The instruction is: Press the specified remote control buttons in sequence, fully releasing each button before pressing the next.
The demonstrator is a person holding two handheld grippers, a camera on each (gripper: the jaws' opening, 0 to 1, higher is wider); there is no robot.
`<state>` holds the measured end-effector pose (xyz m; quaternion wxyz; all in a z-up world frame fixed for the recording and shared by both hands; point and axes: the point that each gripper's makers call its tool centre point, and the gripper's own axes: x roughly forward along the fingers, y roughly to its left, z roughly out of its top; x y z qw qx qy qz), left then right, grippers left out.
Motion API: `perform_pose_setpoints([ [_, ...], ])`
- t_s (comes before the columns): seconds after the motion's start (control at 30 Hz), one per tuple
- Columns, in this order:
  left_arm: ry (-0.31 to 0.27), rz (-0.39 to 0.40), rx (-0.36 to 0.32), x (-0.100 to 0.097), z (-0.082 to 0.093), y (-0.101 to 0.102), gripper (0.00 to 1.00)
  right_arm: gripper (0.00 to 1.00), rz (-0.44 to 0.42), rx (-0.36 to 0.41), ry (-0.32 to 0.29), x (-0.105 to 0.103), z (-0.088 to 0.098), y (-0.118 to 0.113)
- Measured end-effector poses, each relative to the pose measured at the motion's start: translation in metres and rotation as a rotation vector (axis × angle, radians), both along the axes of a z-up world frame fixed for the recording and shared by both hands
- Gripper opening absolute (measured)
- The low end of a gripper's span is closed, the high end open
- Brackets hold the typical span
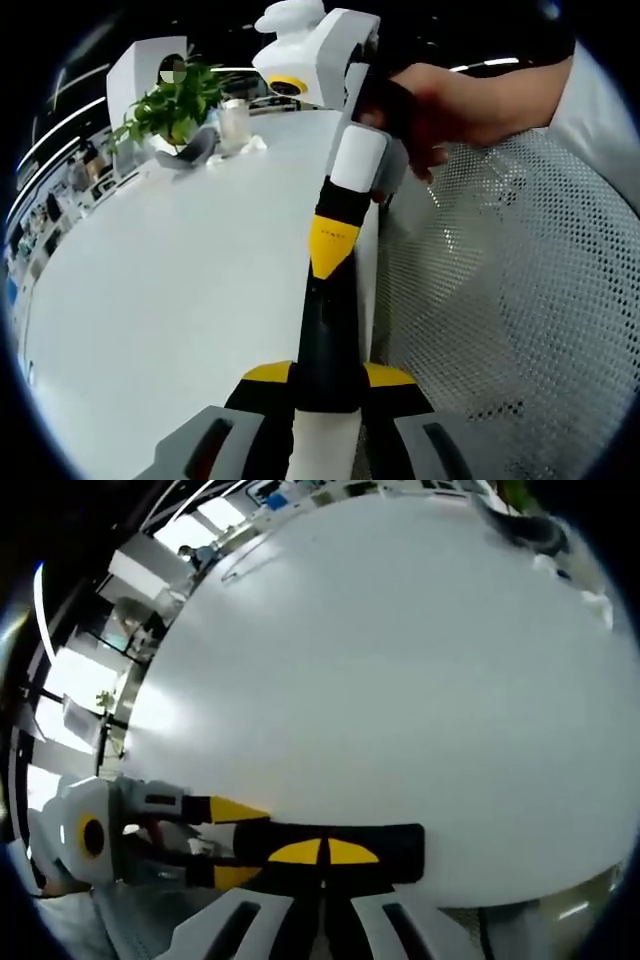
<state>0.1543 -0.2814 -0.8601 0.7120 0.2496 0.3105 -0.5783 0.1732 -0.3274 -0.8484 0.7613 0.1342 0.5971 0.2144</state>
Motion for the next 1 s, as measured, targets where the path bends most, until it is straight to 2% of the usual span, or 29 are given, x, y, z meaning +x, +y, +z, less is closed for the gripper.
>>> perform_pose_setpoints([
  [0.1, -0.001, 0.008, 0.001, 0.0018, -0.0002, 0.0009, 0.24, 0.00, 0.013, 0.011, 0.021, -0.0041, 0.0007, 0.0037],
  [0.3, -0.001, 0.009, -0.001, 0.0014, 0.0004, 0.0014, 0.24, 0.00, 0.050, 0.007, -0.029, -0.0010, 0.0028, 0.0084],
  [0.47, 0.000, 0.010, -0.001, 0.0009, 0.0001, 0.0016, 0.24, 0.00, 0.066, -0.004, -0.002, -0.0053, -0.0038, 0.0090],
  [0.53, 0.000, 0.011, -0.001, 0.0008, 0.0001, 0.0016, 0.24, 0.00, 0.089, -0.015, -0.026, -0.0049, -0.0033, 0.0104],
  [1.0, -0.001, 0.012, -0.004, 0.0002, 0.0004, 0.0018, 0.24, 0.00, 0.054, 0.017, -0.010, -0.0049, -0.0030, 0.0093],
])
